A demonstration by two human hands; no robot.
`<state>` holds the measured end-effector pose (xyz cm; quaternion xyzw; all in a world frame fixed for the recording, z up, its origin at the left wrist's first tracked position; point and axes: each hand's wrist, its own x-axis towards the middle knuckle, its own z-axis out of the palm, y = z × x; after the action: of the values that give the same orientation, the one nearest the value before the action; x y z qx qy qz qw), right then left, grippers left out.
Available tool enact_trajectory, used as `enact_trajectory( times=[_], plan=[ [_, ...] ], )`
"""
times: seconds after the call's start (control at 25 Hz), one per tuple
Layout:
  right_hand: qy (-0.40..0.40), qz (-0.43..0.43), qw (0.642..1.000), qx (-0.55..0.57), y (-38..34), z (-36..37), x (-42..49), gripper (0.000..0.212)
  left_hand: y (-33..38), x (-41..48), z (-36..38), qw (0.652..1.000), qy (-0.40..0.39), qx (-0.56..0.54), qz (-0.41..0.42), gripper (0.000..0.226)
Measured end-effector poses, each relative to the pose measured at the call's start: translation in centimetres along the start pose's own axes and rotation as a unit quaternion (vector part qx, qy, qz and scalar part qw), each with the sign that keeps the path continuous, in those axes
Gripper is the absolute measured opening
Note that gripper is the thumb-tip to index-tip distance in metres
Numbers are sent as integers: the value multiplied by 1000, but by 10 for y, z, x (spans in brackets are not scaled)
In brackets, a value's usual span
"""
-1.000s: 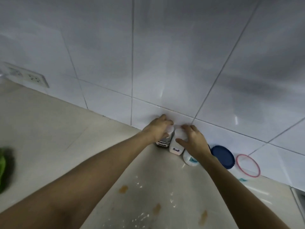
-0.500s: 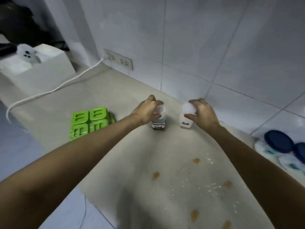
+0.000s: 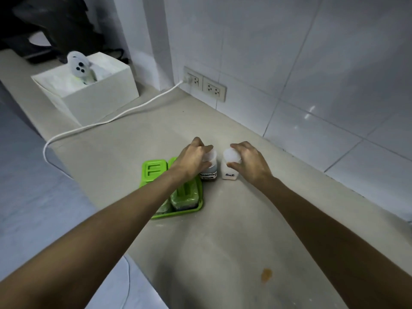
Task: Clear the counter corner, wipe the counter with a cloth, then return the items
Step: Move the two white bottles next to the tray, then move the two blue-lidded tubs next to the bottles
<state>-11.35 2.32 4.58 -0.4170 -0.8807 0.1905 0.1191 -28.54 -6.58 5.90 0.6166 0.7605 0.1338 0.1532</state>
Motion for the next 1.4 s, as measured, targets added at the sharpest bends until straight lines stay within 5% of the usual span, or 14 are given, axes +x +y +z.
enact_trajectory(
  times=[0.48, 0.6, 0.72, 0.92, 1.2, 1.4],
  plan=[
    [-24, -18, 999, 28, 10, 6, -4, 71, -7, 4, 4, 999, 20, 9, 38, 61],
    [-1, -7, 1000, 18, 36, -7, -30, 65, 8, 7, 3, 987, 101, 64, 104, 48],
    [12, 47, 998, -28, 75, -23, -75, 58, 66, 13, 19, 963, 147, 59, 220, 26],
    [56, 184, 980, -57, 167, -75, -186, 56, 204, 1, 97, 941, 71, 7, 332, 24],
    [149, 316, 933, -87, 316, -162, -334, 57, 368, -8, 196, 951, -49, -57, 299, 47],
    [98, 316, 932, -149, 390, -193, -369, 78, 471, 6, 240, 954, -128, -95, 255, 72]
  ],
)
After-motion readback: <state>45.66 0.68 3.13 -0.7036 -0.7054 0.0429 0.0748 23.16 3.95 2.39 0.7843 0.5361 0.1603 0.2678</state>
